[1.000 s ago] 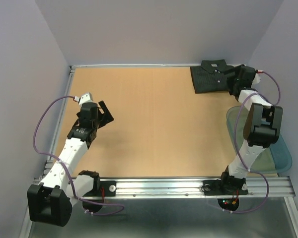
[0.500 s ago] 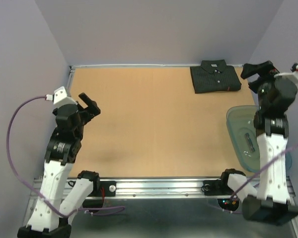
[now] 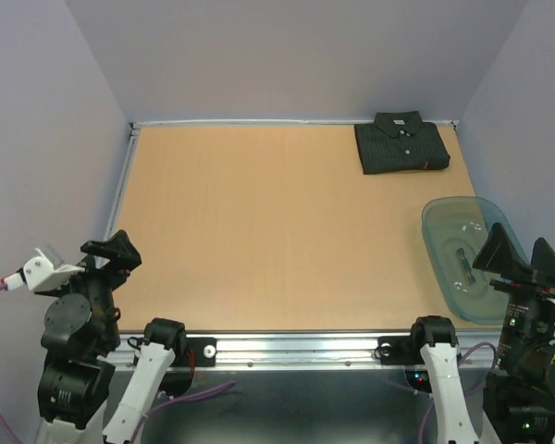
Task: Fold and stack the long sleeve shirts
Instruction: Neatly place the folded shirt to the corner
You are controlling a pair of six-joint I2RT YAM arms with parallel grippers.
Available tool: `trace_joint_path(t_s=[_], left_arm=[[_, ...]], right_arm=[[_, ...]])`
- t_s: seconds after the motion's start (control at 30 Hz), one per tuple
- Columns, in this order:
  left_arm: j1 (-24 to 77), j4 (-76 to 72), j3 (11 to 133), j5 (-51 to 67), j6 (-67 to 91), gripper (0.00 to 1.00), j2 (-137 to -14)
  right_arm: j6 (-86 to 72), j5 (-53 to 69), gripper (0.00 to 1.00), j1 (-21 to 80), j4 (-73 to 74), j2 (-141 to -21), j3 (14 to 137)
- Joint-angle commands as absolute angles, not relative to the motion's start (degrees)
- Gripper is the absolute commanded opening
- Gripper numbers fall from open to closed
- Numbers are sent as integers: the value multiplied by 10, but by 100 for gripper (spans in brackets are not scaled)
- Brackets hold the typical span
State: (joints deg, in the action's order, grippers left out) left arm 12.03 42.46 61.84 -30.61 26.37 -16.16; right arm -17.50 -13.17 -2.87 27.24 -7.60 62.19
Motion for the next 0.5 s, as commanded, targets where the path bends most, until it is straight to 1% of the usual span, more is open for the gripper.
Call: trace_joint_path(t_s=[0.0,0.1,0.23,0.47], left_arm=[[131,436,611,-322,245,99,-108],[134,430,609,-318,243,99,-73],[134,425,608,-313,236,99,-57],[136,430,609,-319,242,99,-53]], right_arm=[[-124,-130,100,-15,354,-34,587],[-133,-96,100,-12,354,-11,559],[-116,-56,100,-7,352,-11,562],[-109,-85,100,13,374,-9,568]])
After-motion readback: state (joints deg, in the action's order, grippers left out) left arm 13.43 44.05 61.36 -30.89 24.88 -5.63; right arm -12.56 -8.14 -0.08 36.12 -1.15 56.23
